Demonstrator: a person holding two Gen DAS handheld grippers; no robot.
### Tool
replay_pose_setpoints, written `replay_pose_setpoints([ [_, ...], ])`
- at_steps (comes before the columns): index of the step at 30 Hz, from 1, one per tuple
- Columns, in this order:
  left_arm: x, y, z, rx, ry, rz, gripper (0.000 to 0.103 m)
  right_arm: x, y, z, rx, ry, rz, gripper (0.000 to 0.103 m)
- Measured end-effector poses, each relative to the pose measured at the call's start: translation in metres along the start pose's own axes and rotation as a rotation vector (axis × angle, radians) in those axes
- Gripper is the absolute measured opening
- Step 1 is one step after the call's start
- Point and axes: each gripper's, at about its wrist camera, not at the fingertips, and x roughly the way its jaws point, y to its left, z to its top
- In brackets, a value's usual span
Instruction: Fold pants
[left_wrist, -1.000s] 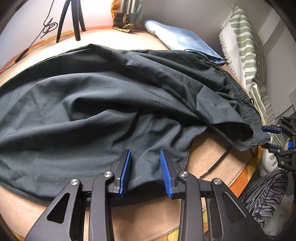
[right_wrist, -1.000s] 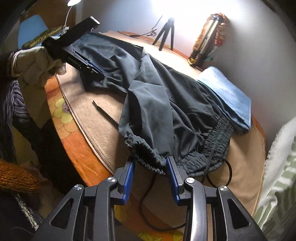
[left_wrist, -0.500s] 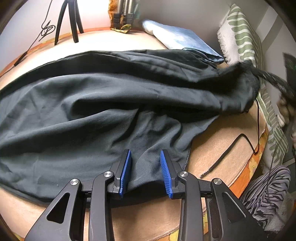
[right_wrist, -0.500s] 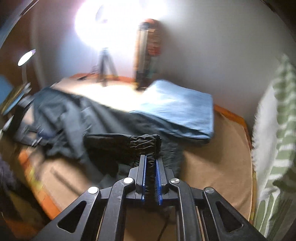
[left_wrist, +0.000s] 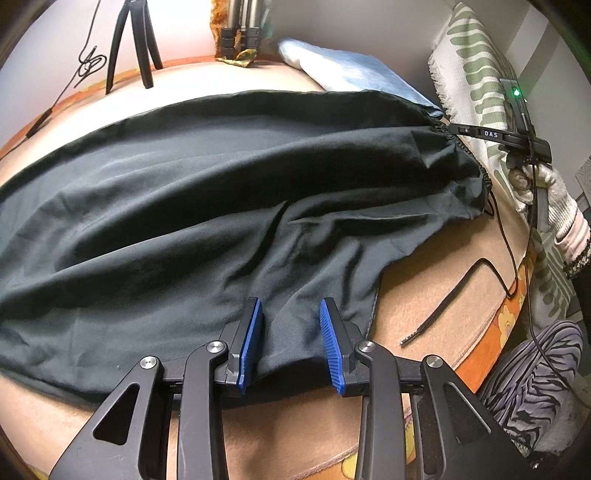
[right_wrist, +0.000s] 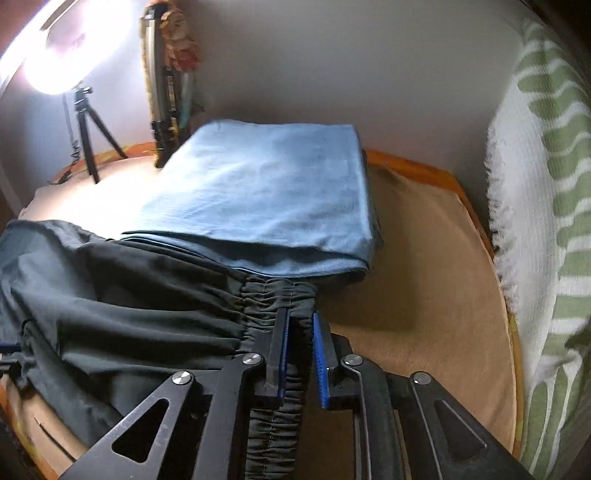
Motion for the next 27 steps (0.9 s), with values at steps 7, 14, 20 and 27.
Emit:
replay_pose_setpoints([
  [7, -0.01, -0.005, -0.009, 0.028, -0.01, 0.001, 0.031, -0.049, -0.025, -0.044, 0.214, -0.001, 0.065, 0.06],
  [14, -0.032, -0.015, -0.018, 0.093, -0.045, 0.008, 0.042, -0.08, -0.006, -0.093, 0.287, 0.028, 0.116, 0.064],
  [20, -0.034, -0.034, -0.026, 0.182, -0.055, 0.004, 0.045, -0.074, 0.017, -0.101, 0.317, 0.051, 0.151, 0.064],
  [27, -0.007, -0.063, -0.024, 0.378, -0.039, 0.158, 0.045, -0.049, 0.004, -0.111, 0.51, 0.095, 0.224, 0.066],
])
